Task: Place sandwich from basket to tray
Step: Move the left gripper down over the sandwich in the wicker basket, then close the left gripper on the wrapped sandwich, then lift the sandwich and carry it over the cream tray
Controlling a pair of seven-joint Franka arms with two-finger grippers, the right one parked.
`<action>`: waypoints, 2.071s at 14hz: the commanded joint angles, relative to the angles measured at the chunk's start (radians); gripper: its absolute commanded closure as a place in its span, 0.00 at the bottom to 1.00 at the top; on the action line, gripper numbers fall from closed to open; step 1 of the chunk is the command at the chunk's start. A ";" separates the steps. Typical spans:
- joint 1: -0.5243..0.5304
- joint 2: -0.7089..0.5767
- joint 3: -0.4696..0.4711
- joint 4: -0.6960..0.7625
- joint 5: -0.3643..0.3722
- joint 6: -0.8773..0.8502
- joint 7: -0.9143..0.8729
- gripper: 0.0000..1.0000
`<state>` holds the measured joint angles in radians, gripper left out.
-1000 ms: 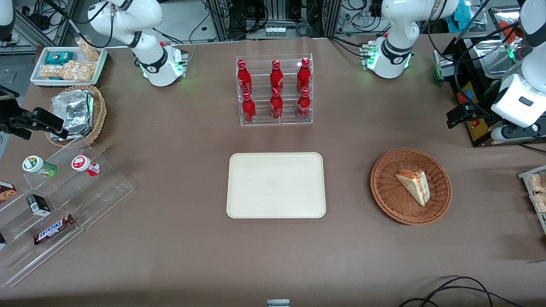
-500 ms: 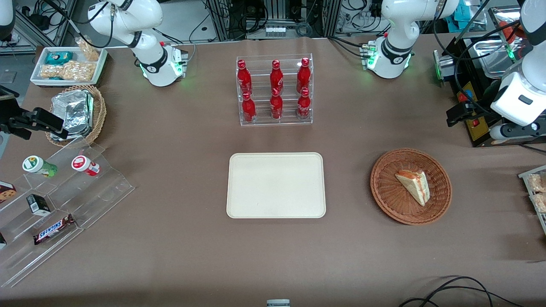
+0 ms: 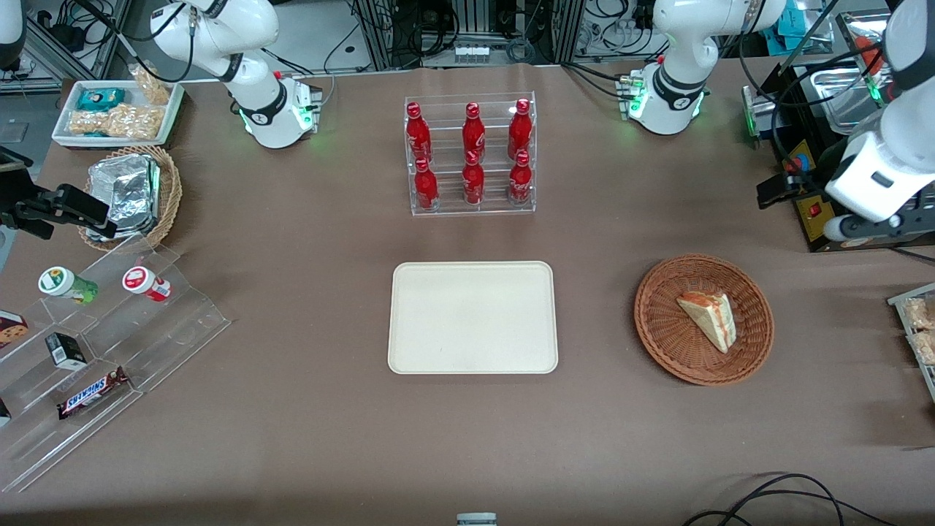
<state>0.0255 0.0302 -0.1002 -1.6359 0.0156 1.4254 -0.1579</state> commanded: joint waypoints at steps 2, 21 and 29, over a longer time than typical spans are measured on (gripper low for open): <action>0.011 0.121 -0.003 -0.041 0.014 0.081 -0.002 0.00; 0.033 0.315 -0.001 -0.438 0.034 0.925 -0.767 0.93; -0.031 0.258 -0.009 -0.130 0.034 0.370 -0.764 0.99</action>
<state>0.0440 0.2880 -0.1077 -1.8510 0.0367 1.9225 -0.9024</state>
